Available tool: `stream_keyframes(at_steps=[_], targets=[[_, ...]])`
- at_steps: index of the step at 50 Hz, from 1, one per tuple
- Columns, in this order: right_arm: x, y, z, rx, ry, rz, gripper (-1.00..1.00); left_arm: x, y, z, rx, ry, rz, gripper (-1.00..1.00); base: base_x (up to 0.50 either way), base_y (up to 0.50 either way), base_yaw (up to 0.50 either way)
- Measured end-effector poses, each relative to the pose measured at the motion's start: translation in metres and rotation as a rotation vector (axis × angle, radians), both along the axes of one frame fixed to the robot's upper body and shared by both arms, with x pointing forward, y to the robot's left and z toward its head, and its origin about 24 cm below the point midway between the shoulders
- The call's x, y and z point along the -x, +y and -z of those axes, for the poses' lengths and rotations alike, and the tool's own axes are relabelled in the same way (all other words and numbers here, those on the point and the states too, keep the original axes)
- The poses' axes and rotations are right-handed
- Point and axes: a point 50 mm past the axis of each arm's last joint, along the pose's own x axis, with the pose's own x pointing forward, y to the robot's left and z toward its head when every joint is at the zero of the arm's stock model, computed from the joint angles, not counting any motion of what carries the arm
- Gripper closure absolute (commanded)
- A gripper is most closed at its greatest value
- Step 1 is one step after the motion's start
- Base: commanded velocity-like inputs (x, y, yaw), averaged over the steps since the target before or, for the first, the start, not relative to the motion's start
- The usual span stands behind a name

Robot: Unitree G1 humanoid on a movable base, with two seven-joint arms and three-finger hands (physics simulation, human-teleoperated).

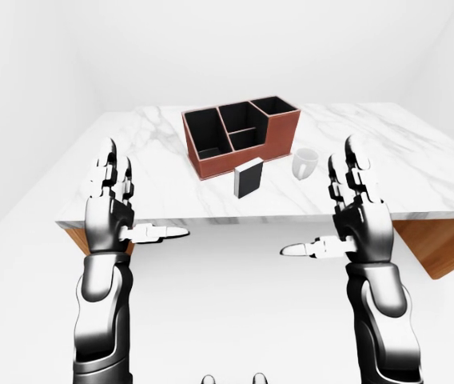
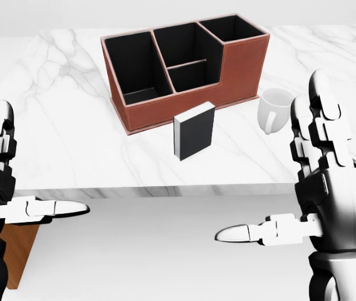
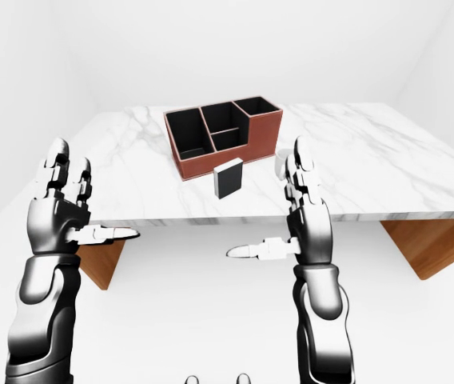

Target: Pick up the book and place it in the front compartment of the caddy.

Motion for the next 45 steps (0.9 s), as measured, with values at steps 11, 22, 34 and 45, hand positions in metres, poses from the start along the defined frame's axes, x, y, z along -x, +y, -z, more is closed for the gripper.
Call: stream_keyframes(at_steps=[11, 22, 34, 45], targets=[[0.0020, 0.0009, -0.0007, 0.006, -0.003, -0.016, -1.00, -0.0002, 0.0003, 0.0000, 0.001, 0.000, 0.000, -1.00, 0.47, 0.00, 0.00], [0.0025, 0.0016, -0.0001, 0.004, -0.001, -0.022, -1.00, 0.0000, 0.0002, -0.0009, 0.002, -0.004, 0.000, -1.00, 0.50, 0.00, 0.00], [0.0029, 0.0024, 0.0008, 0.004, 0.004, -0.026, -1.00, 0.0000, 0.0002, -0.0011, 0.003, -0.005, 0.000, -1.00, 0.50, 0.00, 0.00], [0.0033, 0.0029, 0.0011, 0.004, 0.005, -0.027, -1.00, -0.0002, 0.0005, -0.0012, 0.005, -0.005, 0.000, -1.00, 0.50, 0.00, 0.00]])
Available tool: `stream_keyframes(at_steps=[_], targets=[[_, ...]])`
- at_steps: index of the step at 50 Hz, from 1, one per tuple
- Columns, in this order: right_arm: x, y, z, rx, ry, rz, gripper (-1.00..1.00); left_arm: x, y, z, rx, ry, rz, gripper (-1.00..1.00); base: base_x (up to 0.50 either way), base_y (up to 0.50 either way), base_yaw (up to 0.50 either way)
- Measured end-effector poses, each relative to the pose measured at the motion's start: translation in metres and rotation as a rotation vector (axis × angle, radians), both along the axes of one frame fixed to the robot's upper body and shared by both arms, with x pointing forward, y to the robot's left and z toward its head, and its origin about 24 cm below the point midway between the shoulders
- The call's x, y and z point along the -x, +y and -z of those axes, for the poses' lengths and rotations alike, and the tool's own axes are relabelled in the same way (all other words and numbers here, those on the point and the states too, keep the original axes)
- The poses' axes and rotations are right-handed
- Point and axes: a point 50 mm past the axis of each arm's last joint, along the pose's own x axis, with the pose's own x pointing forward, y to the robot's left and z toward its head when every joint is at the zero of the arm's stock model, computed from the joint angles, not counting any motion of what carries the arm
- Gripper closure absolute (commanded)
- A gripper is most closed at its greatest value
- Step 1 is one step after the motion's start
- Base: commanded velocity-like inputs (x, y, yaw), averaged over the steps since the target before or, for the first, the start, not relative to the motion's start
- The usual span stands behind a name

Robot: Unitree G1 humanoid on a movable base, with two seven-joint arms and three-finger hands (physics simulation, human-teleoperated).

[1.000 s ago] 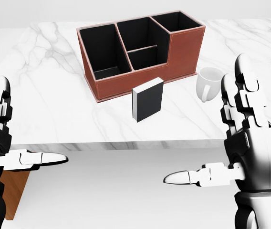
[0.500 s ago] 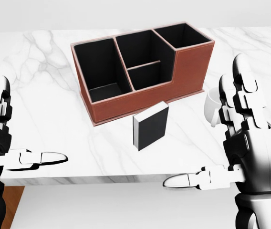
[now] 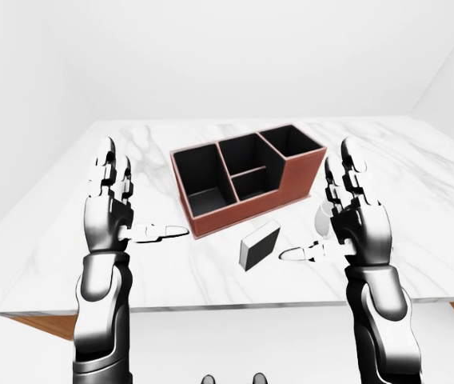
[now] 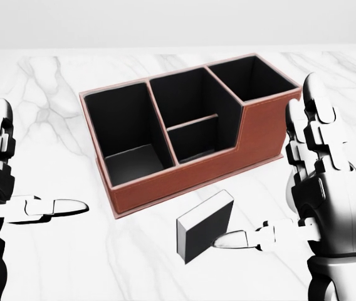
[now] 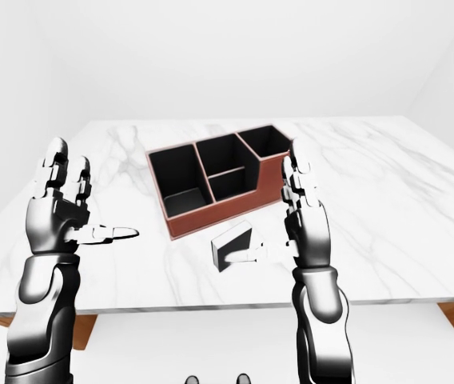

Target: Pick up the book and place it in the front compartment of the caddy.

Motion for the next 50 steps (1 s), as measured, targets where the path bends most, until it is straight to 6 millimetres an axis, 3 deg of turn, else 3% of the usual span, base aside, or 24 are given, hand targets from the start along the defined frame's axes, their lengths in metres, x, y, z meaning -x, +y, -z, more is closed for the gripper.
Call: stream_keyframes(at_steps=[40, 50], targets=[[0.0014, 0.0008, -0.0017, 0.000, -0.008, -0.018, -1.00, -0.0005, -0.0007, -0.0010, 0.002, -0.004, 0.002, -1.00, 0.44, 0.00, 0.00], [0.0009, 0.0007, -0.0017, 0.001, -0.008, -0.009, -1.00, 0.0000, -0.0003, -0.0005, 0.001, -0.003, 0.001, -1.00, 0.01, 0.00, 0.00]])
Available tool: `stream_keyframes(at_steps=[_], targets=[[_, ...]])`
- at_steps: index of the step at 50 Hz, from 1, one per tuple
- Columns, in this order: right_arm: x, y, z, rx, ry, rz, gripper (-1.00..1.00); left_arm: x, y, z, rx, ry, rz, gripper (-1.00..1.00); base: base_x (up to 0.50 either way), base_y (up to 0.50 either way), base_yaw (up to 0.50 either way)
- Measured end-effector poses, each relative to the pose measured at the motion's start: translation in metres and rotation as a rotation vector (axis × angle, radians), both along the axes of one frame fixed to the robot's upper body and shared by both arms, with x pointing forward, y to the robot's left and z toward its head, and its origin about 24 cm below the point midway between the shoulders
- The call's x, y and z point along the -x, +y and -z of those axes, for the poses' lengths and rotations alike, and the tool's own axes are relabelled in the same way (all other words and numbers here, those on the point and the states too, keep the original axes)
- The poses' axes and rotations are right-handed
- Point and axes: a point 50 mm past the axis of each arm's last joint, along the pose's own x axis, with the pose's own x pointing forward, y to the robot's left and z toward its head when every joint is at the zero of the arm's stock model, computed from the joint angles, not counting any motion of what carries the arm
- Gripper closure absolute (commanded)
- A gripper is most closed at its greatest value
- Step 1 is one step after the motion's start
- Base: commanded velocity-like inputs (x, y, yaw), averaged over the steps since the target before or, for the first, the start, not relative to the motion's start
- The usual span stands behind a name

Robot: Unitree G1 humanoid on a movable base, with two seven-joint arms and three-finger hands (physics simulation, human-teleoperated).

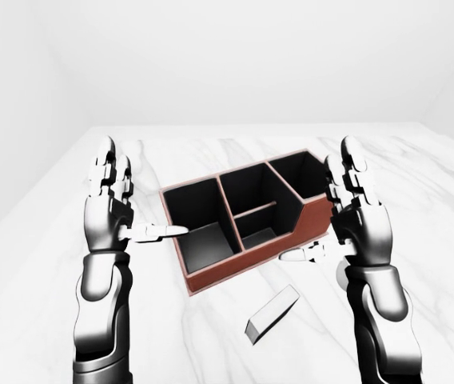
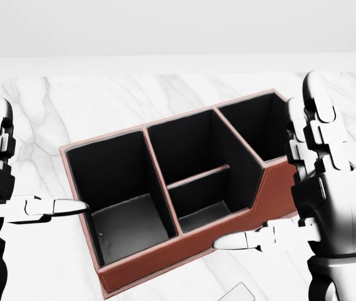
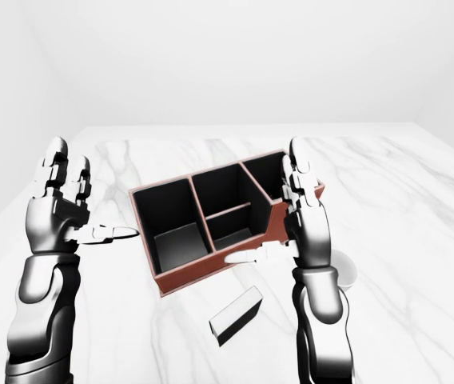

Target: Pick up the book and place it in the front compartment of the caddy.

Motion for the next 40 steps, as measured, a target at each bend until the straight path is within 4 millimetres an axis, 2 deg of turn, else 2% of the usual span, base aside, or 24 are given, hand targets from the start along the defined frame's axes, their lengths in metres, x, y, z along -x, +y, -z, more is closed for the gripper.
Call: stream_keyframes(at_steps=[13, 40], targets=[[0.000, 0.001, -0.002, 0.037, -0.007, 0.015, -1.00, 0.000, 0.000, 0.000, 0.000, 0.001, -0.001, -1.00, 0.00, 0.00, 0.00], [0.008, 0.004, -0.022, 0.217, -0.099, 0.051, -1.00, 0.000, 0.001, -0.001, 0.001, -0.006, -0.004, -1.00, 0.00, 0.00, 0.00]])
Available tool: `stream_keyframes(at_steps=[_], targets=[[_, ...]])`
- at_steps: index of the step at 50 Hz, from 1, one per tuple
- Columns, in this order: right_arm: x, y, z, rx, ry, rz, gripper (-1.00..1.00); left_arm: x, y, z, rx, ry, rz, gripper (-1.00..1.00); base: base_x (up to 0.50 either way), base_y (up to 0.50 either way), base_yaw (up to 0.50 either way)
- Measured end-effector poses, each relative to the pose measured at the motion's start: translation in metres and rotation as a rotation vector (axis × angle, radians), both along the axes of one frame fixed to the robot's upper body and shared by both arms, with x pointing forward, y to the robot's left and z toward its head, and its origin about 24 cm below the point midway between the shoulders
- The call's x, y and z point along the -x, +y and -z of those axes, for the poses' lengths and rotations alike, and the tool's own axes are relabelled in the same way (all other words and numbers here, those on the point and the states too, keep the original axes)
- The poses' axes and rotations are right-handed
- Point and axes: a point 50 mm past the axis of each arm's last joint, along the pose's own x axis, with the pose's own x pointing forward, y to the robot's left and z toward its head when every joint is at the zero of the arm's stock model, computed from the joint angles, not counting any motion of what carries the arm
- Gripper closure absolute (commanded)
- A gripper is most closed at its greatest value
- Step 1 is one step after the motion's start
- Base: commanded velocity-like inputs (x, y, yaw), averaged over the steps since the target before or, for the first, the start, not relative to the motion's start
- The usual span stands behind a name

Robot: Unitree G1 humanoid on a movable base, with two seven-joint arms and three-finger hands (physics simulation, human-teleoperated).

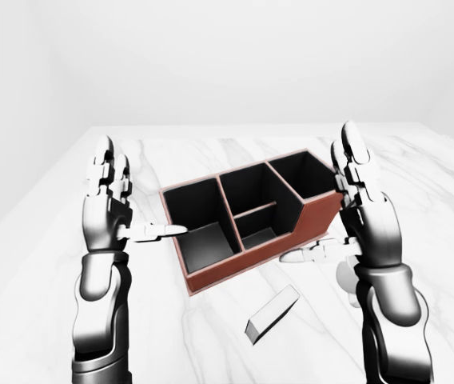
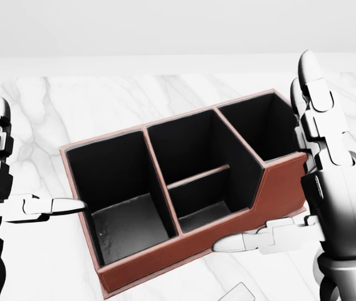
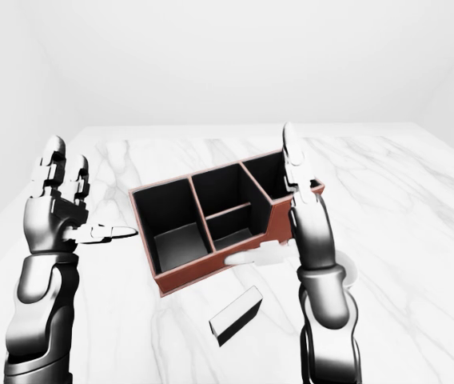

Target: Pick up the book and place it in the front compartment of the caddy.

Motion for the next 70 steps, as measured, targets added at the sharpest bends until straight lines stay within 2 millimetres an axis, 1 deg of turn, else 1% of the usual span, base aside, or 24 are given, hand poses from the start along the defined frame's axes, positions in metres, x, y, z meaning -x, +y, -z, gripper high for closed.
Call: stream_keyframes(at_steps=[18, 37, 47, 60, 70], targets=[[0.011, 0.008, -0.014, 0.126, -0.064, -0.005, -1.00, 0.000, 0.001, -0.002, 0.001, -0.007, -0.002, -1.00, 0.00, 0.00, 0.00], [0.028, 0.027, -0.024, 0.286, -0.113, -0.049, -1.00, 0.000, 0.002, -0.003, 0.003, -0.011, -0.004, -1.00, 0.00, 0.00, 0.00], [0.035, 0.033, -0.029, 0.349, -0.140, -0.057, -1.00, -0.001, 0.002, -0.003, 0.004, -0.011, -0.005, -1.00, 0.00, 0.00, 0.00], [0.042, 0.039, -0.033, 0.450, -0.152, -0.055, -1.00, -0.001, 0.003, -0.002, 0.005, -0.008, -0.006, -1.00, 0.00, 0.00, 0.00], [0.043, 0.041, -0.029, 0.539, -0.112, -0.047, -1.00, -0.001, 0.003, -0.002, 0.005, -0.006, -0.007, -1.00, 0.00, 0.00, 0.00]])
